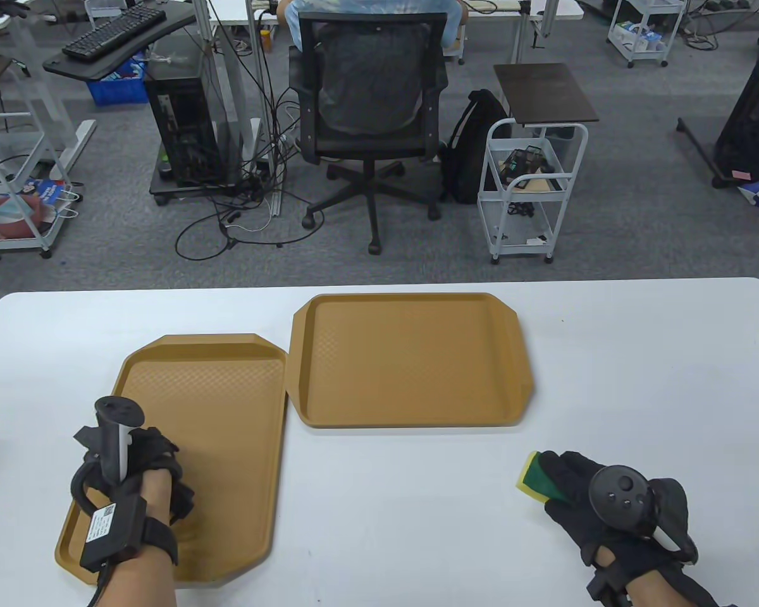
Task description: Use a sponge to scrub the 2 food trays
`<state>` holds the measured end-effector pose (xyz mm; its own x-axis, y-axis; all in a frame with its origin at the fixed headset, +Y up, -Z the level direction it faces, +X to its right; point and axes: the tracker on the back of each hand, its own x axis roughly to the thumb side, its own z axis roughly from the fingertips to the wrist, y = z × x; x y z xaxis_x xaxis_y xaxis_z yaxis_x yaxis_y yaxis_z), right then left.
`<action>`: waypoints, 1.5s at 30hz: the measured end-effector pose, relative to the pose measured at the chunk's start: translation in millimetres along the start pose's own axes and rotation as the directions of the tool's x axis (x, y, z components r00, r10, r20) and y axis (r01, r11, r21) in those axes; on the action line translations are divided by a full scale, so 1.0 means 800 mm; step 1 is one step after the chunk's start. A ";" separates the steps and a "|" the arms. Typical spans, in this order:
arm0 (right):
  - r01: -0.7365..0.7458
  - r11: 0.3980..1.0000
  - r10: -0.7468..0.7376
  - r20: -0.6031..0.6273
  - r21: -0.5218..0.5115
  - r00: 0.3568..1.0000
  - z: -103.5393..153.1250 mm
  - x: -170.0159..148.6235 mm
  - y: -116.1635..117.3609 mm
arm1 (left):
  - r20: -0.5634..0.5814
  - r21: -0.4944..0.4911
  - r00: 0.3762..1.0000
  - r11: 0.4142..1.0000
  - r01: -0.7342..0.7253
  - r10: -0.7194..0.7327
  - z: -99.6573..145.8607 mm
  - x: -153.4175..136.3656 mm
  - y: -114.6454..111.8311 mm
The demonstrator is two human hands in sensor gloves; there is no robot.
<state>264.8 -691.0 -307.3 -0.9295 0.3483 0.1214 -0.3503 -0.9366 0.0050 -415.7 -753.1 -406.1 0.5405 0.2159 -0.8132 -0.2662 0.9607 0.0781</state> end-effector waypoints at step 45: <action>0.023 0.999 -0.025 -0.055 -0.035 0.998 -0.003 -0.016 -0.001 | 0.401 -0.102 0.898 0.983 -0.152 0.181 0.046 0.143 0.035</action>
<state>276.5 -694.3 -311.0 -0.9255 0.3727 0.0666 -0.3751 -0.9266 -0.0266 -332.0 -694.8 -476.1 0.7573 0.4372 -0.4851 -0.4252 0.8939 0.1418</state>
